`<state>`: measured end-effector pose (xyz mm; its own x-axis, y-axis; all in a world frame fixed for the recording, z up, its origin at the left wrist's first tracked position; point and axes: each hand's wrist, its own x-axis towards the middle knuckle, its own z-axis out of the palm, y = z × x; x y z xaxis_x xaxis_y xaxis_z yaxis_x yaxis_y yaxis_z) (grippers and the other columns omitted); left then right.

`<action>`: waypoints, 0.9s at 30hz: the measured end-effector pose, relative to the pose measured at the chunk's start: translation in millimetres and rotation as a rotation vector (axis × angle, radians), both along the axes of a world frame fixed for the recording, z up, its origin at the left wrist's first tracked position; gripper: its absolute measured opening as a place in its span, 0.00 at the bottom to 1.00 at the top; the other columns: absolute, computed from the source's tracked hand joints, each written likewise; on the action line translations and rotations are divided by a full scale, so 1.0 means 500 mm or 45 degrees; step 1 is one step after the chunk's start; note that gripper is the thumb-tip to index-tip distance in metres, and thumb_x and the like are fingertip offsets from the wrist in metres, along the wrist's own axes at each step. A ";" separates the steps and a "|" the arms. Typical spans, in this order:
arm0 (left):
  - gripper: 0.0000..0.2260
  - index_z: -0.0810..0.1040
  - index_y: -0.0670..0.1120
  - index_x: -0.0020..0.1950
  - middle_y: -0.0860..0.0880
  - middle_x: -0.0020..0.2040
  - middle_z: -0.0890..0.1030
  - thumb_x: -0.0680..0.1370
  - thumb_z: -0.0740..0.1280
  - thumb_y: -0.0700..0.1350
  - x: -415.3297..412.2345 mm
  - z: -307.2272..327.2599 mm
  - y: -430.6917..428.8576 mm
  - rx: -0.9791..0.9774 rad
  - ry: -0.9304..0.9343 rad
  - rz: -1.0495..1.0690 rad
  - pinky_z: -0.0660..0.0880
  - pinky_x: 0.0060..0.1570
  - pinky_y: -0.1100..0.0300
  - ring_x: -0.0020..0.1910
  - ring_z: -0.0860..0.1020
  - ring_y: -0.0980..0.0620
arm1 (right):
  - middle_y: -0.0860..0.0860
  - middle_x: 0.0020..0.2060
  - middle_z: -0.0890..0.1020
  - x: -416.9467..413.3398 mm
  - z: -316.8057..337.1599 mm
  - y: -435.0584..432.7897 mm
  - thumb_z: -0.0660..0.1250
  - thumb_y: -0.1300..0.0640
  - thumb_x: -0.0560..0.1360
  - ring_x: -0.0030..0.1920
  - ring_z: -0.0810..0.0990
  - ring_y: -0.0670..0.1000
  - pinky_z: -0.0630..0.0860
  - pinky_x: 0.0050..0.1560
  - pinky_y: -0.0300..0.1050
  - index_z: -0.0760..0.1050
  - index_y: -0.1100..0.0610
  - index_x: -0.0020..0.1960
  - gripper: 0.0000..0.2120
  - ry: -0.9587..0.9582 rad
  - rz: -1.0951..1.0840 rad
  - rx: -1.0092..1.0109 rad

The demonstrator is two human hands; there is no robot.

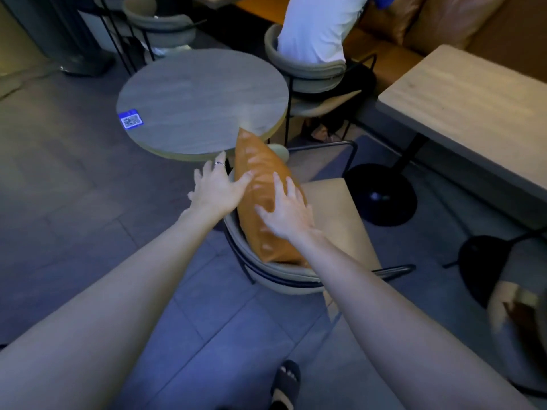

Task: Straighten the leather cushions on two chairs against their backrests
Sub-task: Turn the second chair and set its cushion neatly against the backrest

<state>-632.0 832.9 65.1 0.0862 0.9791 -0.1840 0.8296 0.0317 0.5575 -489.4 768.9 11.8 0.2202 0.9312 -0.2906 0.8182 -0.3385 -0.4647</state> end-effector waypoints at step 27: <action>0.62 0.43 0.47 0.82 0.40 0.77 0.66 0.63 0.78 0.67 0.084 -0.262 0.316 -0.718 -0.419 -0.080 0.68 0.69 0.43 0.72 0.69 0.40 | 0.57 0.84 0.62 -0.150 -0.154 0.065 0.61 0.32 0.78 0.82 0.61 0.65 0.61 0.77 0.66 0.55 0.45 0.85 0.41 -0.424 -0.548 0.045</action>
<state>-590.2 991.1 -65.7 0.2797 0.7315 -0.6219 0.6285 0.3502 0.6946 -564.4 801.4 -65.4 0.6586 0.7444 -0.1101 0.7140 -0.6644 -0.2209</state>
